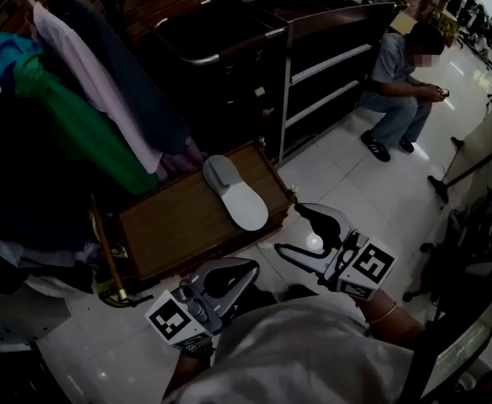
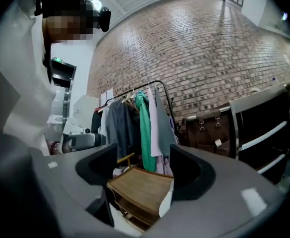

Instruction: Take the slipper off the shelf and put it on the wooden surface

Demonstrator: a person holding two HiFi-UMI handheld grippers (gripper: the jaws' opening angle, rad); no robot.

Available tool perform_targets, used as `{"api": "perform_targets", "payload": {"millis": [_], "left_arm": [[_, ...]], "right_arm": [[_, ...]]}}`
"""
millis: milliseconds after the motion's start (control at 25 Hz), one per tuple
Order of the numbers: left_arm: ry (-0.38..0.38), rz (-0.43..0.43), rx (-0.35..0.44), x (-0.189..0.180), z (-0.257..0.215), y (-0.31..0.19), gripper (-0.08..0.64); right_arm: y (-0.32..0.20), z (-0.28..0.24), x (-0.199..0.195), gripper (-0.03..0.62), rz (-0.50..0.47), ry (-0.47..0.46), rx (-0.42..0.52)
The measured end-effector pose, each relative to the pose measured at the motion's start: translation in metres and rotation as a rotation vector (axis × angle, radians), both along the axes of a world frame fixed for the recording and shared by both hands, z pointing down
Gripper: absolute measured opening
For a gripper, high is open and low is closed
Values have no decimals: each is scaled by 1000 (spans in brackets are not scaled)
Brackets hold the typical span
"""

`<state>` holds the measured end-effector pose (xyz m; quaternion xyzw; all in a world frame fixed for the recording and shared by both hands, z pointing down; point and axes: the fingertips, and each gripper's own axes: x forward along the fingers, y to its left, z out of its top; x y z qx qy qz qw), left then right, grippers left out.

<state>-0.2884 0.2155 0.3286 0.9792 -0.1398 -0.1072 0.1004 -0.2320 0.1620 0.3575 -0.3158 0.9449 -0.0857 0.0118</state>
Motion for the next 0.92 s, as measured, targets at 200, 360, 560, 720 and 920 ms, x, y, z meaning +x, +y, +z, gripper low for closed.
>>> {"api": "perform_targets", "payload": {"millis": [200, 360, 560, 720, 920], "left_arm": [[-19, -47, 0, 20, -1, 5, -6], [-95, -67, 23, 33, -4, 13, -6], [-54, -36, 28, 46, -23, 19, -6], [-32, -54, 37, 47, -28, 13, -5], [-33, -56, 40, 56, -29, 12, -5]], "right_arm": [[22, -16, 3, 330, -99, -2, 35], [33, -14, -8, 330, -196, -30, -9], [35, -27, -10, 322, -264, -82, 0], [37, -30, -9, 314, -284, -83, 19], [38, -29, 2, 313, -291, -101, 3]]}}
